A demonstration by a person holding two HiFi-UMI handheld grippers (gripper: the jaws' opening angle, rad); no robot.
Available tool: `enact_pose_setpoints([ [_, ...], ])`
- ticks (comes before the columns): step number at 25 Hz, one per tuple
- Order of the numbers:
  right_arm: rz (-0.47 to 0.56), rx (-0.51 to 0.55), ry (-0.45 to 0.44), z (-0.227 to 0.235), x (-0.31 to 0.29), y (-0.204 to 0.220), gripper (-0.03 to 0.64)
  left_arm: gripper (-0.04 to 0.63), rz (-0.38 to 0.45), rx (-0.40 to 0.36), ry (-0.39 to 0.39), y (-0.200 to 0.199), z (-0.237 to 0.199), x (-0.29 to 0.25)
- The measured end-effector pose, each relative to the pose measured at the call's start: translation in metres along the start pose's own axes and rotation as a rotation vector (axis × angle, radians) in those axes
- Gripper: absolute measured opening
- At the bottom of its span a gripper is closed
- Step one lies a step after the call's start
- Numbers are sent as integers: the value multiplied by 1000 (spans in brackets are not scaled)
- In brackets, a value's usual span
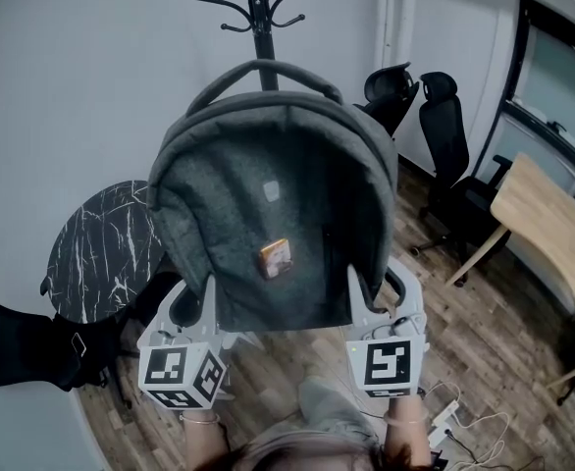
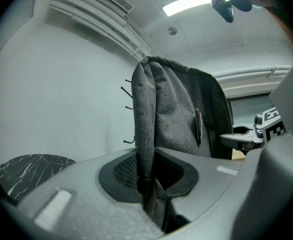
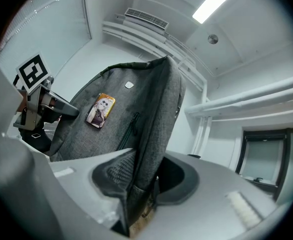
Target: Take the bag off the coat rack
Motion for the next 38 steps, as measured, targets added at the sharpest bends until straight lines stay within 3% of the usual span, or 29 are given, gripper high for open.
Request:
enact_pose_setpoints([
  [38,-37,2,-35,-1,89,6,114,67,-36,28,-4,20,50,78],
])
Point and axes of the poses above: the fingertips, and each gripper's own axes: x backward along the fingers, z to its right, y out of its underside, the point moved 5 cm from there along x, backward along the fingers, and after that the axes turned 6 degrees about y, right-handed, at the moved point
